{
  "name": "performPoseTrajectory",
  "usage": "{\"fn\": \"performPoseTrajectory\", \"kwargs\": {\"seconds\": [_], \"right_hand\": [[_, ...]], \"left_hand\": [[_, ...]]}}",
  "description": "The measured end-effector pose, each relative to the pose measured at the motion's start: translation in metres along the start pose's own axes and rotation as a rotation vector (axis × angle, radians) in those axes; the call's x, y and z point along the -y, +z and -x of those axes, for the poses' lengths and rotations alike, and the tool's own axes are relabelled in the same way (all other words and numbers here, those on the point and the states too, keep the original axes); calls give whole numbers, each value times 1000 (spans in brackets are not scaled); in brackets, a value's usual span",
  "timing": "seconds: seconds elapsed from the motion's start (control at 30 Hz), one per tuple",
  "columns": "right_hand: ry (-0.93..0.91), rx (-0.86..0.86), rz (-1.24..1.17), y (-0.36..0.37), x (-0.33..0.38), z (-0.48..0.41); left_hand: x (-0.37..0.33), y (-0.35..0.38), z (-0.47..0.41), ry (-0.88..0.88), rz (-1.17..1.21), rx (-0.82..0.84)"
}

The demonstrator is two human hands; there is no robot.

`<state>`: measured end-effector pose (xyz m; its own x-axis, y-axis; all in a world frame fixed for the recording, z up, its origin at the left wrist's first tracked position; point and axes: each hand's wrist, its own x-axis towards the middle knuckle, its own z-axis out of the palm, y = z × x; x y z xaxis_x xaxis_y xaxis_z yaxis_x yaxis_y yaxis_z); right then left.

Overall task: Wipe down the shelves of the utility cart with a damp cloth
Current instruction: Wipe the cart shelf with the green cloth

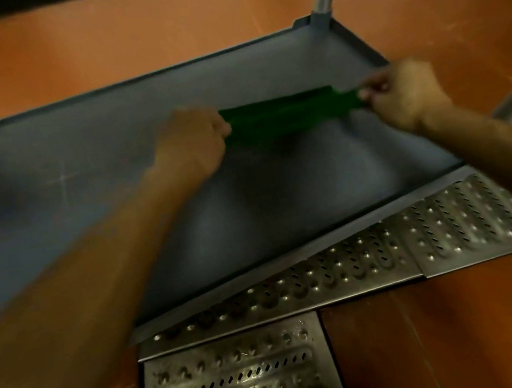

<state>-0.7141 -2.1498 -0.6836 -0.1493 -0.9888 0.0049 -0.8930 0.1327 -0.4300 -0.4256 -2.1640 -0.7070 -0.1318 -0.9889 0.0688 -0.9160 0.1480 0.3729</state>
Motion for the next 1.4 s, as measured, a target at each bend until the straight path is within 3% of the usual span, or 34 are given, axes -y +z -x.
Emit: {"fn": "performPoseTrajectory", "kwargs": {"seconds": [0.1,0.23,1.4], "right_hand": [[59,170,57,38,-23,18],[58,117,16,51,-34,15],[78,169,29,55,-2,96]], "left_hand": [[-3,40,24,29,-84,122],[8,51,26,-30,-21,31],[52,21,78,123,2,184]]}}
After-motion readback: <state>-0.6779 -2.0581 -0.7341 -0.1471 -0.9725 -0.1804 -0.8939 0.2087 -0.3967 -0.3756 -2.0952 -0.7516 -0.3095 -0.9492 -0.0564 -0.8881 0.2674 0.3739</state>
